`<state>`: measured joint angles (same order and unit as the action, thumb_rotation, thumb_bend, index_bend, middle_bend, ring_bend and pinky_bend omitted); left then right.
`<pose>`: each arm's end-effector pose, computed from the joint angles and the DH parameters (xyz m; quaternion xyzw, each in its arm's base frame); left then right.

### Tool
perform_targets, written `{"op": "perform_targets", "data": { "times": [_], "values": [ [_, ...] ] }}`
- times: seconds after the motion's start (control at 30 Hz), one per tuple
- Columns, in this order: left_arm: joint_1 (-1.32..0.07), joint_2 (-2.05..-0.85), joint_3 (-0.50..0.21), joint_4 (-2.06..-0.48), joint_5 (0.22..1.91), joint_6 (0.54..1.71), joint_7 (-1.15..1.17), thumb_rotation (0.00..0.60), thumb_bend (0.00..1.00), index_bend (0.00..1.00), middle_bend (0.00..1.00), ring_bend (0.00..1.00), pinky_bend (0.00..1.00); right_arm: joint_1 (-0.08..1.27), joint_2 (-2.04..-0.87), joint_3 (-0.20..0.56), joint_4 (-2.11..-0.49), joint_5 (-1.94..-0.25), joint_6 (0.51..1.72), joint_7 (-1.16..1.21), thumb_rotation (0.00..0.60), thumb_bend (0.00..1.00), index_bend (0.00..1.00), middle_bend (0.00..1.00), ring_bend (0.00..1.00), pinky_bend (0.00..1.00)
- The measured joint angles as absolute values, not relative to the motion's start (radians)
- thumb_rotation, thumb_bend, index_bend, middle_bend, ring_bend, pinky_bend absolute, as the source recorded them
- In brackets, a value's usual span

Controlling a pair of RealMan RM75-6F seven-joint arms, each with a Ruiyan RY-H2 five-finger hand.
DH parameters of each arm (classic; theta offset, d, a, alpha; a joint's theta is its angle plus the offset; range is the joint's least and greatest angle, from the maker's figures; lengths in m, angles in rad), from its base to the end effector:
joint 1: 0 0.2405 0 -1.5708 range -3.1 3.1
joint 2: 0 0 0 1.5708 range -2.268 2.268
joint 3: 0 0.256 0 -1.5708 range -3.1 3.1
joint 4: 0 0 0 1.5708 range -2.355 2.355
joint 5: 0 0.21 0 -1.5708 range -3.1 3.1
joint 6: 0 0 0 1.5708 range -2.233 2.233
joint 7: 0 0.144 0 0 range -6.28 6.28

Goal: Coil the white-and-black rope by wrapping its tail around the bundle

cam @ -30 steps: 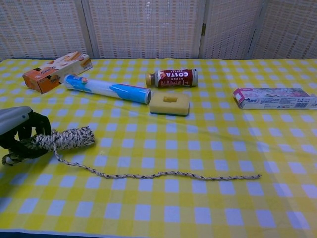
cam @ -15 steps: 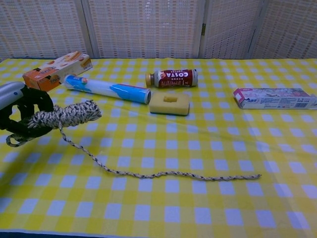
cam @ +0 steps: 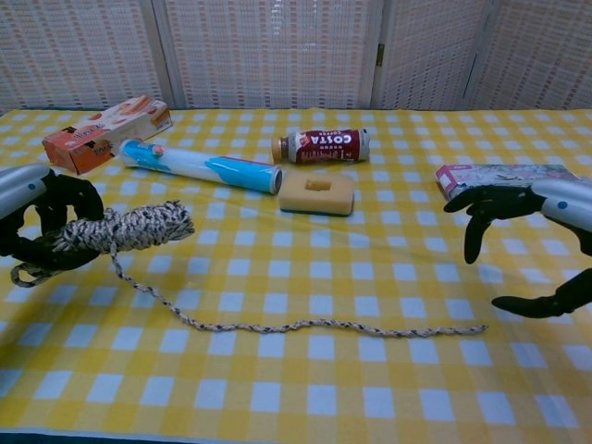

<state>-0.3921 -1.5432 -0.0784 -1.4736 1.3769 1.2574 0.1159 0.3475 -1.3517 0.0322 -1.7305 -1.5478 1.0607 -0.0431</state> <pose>-0.2309 0.2618 0.0097 -0.6464 -0.4321 -0.4315 0.4574 -0.2066 -0.2179 0.0206 0.7138 -0.4688 0.4012 0.3313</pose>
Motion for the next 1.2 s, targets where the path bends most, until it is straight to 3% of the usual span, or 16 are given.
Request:
{"op": "perform_targets", "data": {
  "times": [0.27,0.57,1.2],
  "values": [
    [-0.388,-1.549,-0.075,-1.473,1.375,1.251,0.119,0.600,0.75,0.80,0.75,0.68,0.57,0.390,-1.477,0.034,-1.609,-1.512,1.024,-0.136,0.600,0.31,0.48,0.17,0.15,0.11],
    [-0.383,-1.555,-0.074,-1.462,1.381,1.252,0.108,0.600,0.75,0.80,0.75,0.68,0.56,0.411,-1.593,0.016,-1.488,-1.514,1.030,-0.211,0.600,0.42,0.50,0.18,0.15,0.11],
    [-0.377,-1.558,-0.078,-1.445,1.380,1.245,0.090,0.600,0.75,0.80,0.75,0.67,0.55,0.433,-1.661,0.000,-1.409,-1.485,1.021,-0.215,0.600,0.43,0.53,0.18,0.15,0.11]
  ]
}}
